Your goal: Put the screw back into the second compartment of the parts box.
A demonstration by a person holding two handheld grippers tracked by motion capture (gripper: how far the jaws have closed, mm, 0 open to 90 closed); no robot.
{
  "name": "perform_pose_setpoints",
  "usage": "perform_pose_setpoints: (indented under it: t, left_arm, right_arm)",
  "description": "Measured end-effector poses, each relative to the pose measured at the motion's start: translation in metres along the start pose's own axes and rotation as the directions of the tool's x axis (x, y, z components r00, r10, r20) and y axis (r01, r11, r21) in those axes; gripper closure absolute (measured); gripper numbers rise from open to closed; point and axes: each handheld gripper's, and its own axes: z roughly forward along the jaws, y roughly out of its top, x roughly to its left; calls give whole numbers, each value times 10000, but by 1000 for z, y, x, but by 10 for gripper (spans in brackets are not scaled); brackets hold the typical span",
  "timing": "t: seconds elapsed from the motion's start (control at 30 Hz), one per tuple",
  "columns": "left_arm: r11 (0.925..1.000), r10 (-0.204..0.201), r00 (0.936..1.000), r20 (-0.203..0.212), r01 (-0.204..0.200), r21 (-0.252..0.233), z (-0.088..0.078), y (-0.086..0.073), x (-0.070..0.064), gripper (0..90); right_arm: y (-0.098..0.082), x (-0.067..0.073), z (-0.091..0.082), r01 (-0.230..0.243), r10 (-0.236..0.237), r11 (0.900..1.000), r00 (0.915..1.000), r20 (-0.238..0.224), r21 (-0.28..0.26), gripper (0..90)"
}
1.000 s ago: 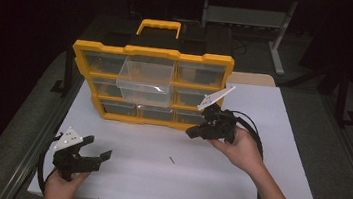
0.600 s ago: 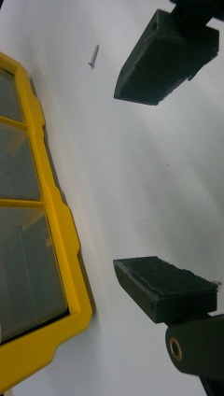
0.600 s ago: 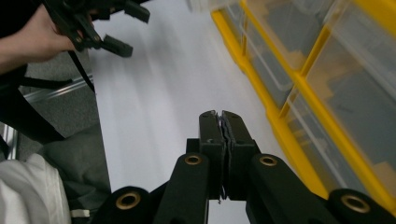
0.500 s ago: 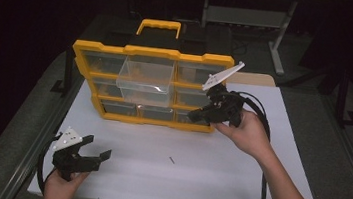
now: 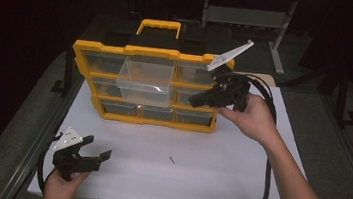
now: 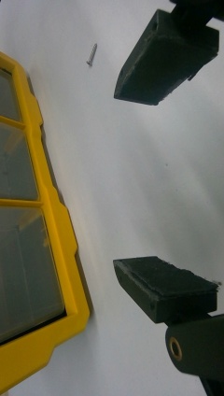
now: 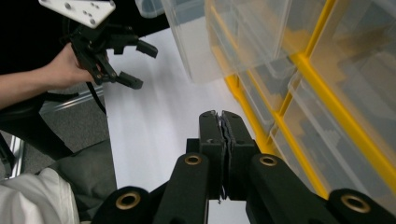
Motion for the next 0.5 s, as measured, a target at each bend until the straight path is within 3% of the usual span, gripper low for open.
perform_pose_setpoints:
  t: [0.27,0.3,0.5]
  left_arm:
    - [10000,18,10000,5,-18,73,0,0,0,148]
    - [10000,-72,10000,20,72,6,1,0,0,148]
    - [10000,-44,10000,-2,44,13,0,-1,1,148]
  right_arm:
    - [19,-1,-13,34,-36,9996,10000,-51,-273,873]
    - [30,0,-17,98,-101,9994,9999,-84,-342,874]
    - [54,5,-25,416,-419,9982,9991,-62,-439,873]
